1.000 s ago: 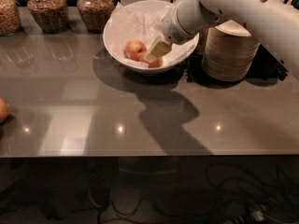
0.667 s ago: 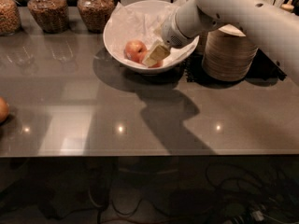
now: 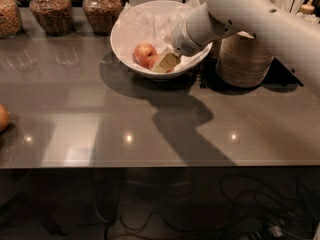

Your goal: Pick apple from white bowl

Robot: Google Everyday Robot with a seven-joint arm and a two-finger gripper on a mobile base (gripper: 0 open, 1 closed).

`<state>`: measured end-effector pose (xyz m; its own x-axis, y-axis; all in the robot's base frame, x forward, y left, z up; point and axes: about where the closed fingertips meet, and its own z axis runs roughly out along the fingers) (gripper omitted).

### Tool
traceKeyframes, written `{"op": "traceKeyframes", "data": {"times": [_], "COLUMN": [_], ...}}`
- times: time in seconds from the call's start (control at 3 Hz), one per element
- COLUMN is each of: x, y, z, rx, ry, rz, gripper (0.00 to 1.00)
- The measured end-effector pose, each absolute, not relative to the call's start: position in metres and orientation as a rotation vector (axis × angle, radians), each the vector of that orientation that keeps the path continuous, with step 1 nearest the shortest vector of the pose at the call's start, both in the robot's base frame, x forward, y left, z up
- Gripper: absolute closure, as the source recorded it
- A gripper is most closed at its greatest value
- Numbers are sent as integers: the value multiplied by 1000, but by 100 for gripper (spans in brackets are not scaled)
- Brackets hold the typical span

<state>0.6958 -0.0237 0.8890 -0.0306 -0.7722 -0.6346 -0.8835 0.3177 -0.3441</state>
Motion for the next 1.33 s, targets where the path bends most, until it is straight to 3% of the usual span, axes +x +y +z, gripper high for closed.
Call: {"op": "traceKeyframes", "data": {"times": [1.0, 1.33], "x": [703, 704], "y": [-42, -44], "z": [854, 852], "rx": [-1408, -1400], "ry": [1949, 1966], "rz": [226, 232], "gripper": [32, 43]}}
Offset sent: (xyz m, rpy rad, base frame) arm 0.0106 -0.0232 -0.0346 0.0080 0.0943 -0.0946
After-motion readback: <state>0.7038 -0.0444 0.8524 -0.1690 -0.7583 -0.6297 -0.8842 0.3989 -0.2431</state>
